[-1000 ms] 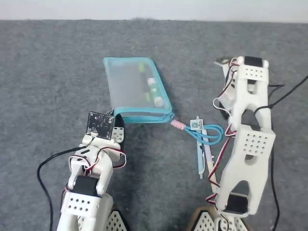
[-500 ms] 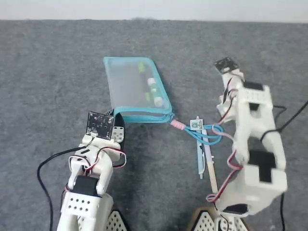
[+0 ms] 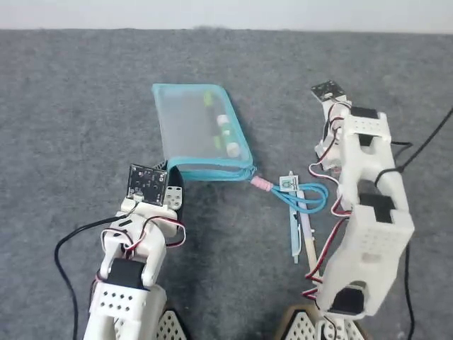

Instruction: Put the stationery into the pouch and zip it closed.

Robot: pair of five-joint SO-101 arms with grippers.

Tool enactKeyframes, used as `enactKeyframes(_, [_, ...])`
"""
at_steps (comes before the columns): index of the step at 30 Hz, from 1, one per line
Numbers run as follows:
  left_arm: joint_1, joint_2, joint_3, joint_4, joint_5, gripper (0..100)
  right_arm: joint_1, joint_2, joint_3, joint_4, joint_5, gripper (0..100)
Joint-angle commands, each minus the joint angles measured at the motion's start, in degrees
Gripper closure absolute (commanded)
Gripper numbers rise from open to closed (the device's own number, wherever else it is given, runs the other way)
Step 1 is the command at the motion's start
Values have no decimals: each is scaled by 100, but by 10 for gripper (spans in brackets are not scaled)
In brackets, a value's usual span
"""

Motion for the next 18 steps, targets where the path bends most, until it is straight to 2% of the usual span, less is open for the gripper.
enactKeyframes(1, [-9,-88,-84,-229,-79,988,180,-48,-325,101,-105,829])
enactKeyframes(5, [9,-79,-84,-229,-79,988,259,-22,-325,92,-105,871])
enactKeyframes(10, [-18,-70,-84,-229,-79,988,268,-48,-325,286,-176,988])
enactKeyframes(14, [-18,-97,-31,-237,-79,988,268,-259,-466,769,-299,991])
enactKeyframes(18, [0,-70,-31,-255,-79,988,110,-1095,-387,1349,-352,991])
